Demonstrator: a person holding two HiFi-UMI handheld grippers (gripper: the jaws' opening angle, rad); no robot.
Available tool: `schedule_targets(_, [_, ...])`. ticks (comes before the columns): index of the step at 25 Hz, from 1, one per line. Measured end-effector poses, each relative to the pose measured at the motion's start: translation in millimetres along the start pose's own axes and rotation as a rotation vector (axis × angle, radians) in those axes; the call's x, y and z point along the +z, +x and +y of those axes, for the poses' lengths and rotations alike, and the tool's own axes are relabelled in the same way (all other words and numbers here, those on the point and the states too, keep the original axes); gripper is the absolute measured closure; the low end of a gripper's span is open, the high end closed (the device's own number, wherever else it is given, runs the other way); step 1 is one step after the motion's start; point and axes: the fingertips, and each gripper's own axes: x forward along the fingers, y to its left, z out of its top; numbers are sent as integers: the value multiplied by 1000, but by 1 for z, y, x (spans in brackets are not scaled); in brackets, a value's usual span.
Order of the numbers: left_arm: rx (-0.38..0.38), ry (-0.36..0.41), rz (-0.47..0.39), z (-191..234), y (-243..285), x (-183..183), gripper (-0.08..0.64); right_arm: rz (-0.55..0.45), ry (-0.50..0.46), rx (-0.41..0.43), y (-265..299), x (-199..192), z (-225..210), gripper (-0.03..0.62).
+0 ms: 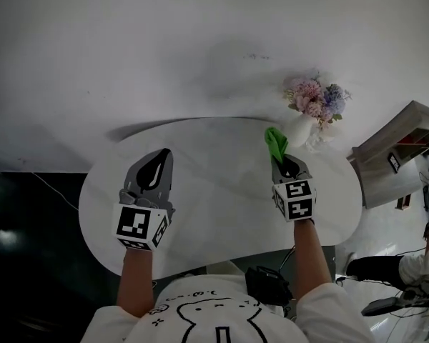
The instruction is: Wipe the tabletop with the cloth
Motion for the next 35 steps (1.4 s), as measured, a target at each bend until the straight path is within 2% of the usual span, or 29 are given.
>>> schedule_targets(5, [22, -7, 44, -3, 20, -14, 540, 82, 16, -3, 41, -16, -26, 549])
schedule_targets(15, [100, -21, 95, 0, 40, -33, 540, 272, -69, -21, 112, -43, -53, 549])
schedule_targets(22, [140, -33, 148, 5, 43, -54, 540, 420, -83, -39, 153, -74, -64, 549])
schedule_targets(28, [150, -35, 177, 8, 42, -67, 539, 479, -153, -79, 171, -83, -72, 549])
schedule_targets(32, [160, -39, 199, 10, 37, -75, 539, 519, -151, -75, 180, -93, -69, 549])
schedule_targets(35, [177, -44, 200, 15, 34, -76, 539, 551, -102, -56, 186, -100, -64, 549])
